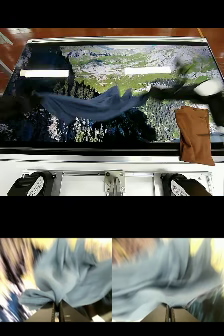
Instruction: Fold the shirts.
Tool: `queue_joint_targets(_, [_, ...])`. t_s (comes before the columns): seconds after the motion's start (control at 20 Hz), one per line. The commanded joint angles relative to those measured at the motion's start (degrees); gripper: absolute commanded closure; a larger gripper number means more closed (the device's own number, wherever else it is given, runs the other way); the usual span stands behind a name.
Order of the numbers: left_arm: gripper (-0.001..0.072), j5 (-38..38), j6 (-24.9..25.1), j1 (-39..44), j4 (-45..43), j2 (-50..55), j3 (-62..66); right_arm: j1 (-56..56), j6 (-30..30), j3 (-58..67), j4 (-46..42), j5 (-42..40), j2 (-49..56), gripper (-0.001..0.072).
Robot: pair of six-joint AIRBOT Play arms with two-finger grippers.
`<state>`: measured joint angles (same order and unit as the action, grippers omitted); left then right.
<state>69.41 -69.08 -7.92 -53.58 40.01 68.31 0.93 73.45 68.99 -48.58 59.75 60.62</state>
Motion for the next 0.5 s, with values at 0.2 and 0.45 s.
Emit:
queue_joint_targets(0.2, [0.0666, -4.2, -11.96, -0.04, -13.33, -0.55, 47.21, 3.78, 8.31, 29.18, -19.76, -10.01, -24.46, 0.0638])
queue_joint_targets(0.45, [0.0665, 1.53, -13.75, -0.04, -14.62, -3.26, 49.03, 3.78, 14.99, 29.62, -26.16, 1.18, -30.21, 0.0638])
